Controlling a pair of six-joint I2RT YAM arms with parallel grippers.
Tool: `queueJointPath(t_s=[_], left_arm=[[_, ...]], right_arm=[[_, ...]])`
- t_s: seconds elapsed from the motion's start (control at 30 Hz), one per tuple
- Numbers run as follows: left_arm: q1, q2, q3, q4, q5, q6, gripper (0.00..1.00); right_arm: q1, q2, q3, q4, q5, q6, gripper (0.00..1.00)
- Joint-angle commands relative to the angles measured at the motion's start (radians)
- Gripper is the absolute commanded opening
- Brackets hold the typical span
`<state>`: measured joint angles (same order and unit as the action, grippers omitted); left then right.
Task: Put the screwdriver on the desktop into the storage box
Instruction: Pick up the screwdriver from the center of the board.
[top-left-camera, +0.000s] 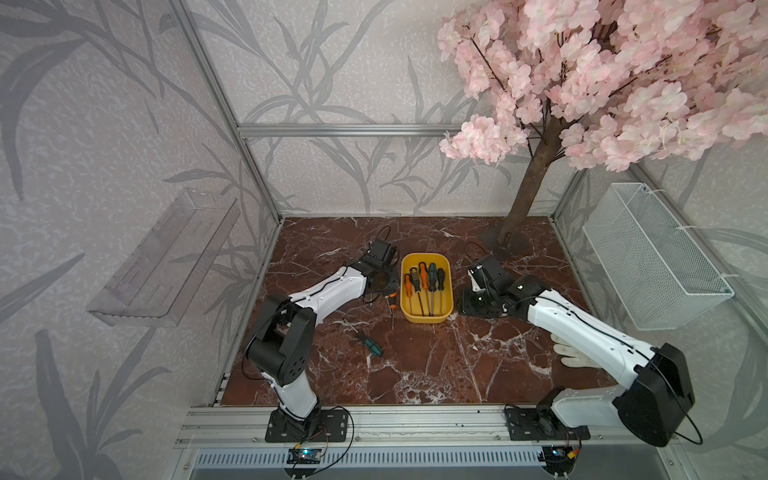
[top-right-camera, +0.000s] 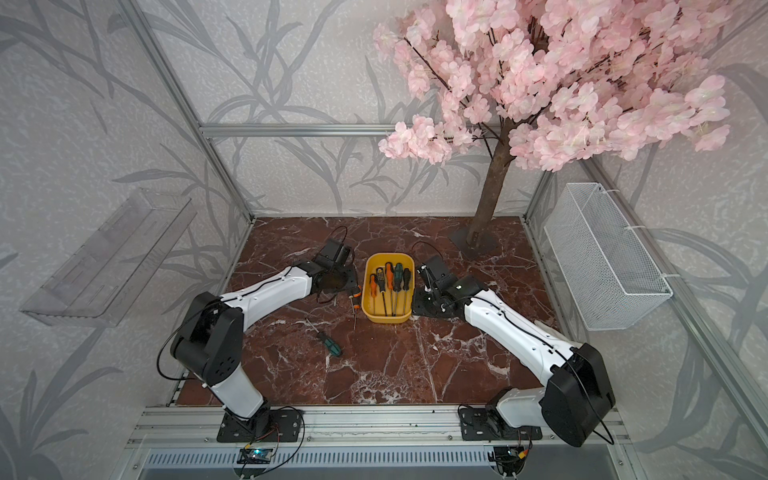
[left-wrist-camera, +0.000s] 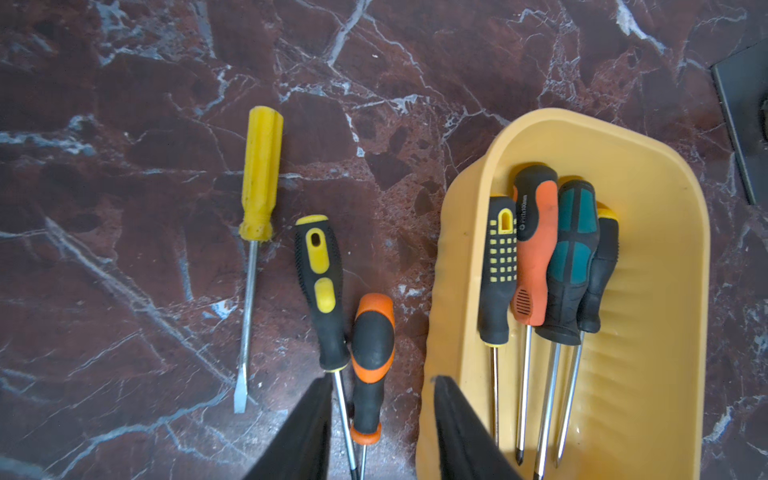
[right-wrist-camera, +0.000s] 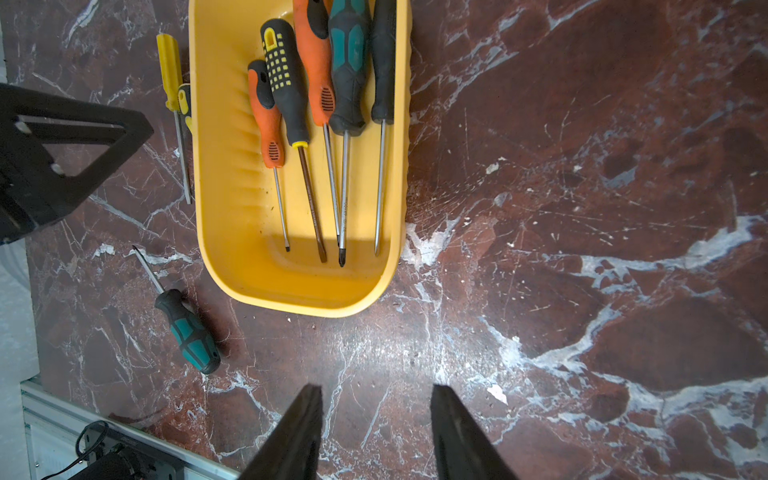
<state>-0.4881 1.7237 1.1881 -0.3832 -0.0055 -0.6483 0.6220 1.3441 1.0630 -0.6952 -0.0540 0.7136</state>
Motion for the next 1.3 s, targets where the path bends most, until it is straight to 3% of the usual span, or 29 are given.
queueJointPath(t_s=[0.0, 0.6, 1.27], left_arm=[[0.006, 0.041, -0.010, 0.025, 0.013, -0.004, 0.38], [0.005, 0.129, -0.036, 0.072, 0.041, -0.027, 0.31], [-0.016, 0.113, -0.097, 0.086, 0.047, -0.043, 0.31]], right_arm=[[0.005, -0.014, 0.003, 0.005, 0.006, 0.004, 0.47], [0.005, -0.031, -0.011, -0.001, 0.016, 0.005, 0.46], [0.005, -0.020, -0.009, 0.002, 0.013, 0.006, 0.46]])
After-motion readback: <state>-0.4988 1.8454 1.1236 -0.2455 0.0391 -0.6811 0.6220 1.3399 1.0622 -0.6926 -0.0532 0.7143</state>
